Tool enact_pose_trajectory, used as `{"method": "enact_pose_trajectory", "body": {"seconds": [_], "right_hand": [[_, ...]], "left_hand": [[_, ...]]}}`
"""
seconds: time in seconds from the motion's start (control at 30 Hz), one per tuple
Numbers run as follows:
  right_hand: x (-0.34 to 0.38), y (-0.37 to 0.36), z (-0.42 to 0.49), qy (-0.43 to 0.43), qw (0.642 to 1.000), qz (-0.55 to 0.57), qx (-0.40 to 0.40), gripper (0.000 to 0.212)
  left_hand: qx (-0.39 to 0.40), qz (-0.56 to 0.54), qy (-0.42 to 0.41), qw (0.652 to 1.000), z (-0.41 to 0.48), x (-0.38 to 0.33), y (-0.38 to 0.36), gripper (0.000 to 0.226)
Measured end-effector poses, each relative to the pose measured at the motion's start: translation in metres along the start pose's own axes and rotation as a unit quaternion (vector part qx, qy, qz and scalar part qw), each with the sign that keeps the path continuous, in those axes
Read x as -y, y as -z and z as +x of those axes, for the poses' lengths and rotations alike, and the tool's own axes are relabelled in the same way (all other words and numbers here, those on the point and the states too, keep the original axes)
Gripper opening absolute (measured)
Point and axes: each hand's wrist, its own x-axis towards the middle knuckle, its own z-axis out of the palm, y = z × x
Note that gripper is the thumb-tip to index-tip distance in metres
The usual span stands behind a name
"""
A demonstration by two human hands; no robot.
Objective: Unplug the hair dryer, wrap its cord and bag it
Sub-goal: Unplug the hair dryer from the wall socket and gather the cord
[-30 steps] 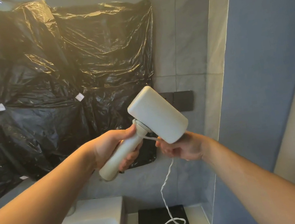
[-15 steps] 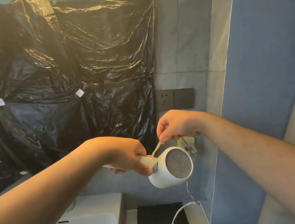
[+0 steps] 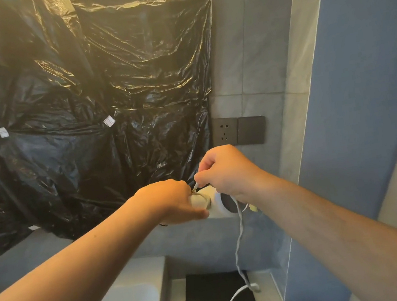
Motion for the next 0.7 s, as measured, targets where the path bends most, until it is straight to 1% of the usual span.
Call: {"method": "enact_pose_trajectory", "body": {"seconds": [0.1, 0.17, 0.3, 0.4, 0.47, 0.57, 0.63, 0.7], "right_hand": [[-0.01, -0.006, -0.003, -0.036, 0.994, 0.095, -0.03, 0.02], [-0.017, -0.01, -0.004, -0.037, 0.99, 0.124, -0.062, 0.02], [-0.022, -0.015, -0.017, 0.009, 0.989, 0.094, -0.113, 0.025], [-0.024, -0.017, -0.025, 0.041, 0.987, 0.071, -0.141, 0.02], [-0.027, -0.018, -0.026, 0.052, 0.981, 0.059, -0.176, 0.018], [-0.034, -0.019, -0.022, 0.046, 0.973, 0.06, -0.219, 0.015], [-0.037, -0.018, -0.018, 0.038, 0.972, 0.077, -0.218, 0.015], [-0.039, -0.019, -0.015, 0.014, 0.974, 0.115, -0.194, 0.013]], "left_hand": [[-0.012, -0.119, 0.023, 0.993, 0.002, 0.005, -0.002, 0.041], [-0.032, -0.155, 0.035, 0.987, 0.003, 0.006, -0.004, 0.037], [-0.046, -0.223, 0.055, 0.972, 0.005, 0.003, -0.005, 0.03], [-0.033, -0.268, 0.057, 0.961, 0.005, 0.0, -0.005, 0.029], [-0.033, -0.293, 0.061, 0.954, 0.005, -0.002, -0.003, 0.03], [-0.034, -0.345, 0.081, 0.934, 0.005, -0.001, 0.001, 0.037], [-0.025, -0.374, 0.086, 0.923, 0.006, -0.001, 0.001, 0.038], [-0.022, -0.413, 0.084, 0.906, 0.006, -0.004, -0.003, 0.039]]}}
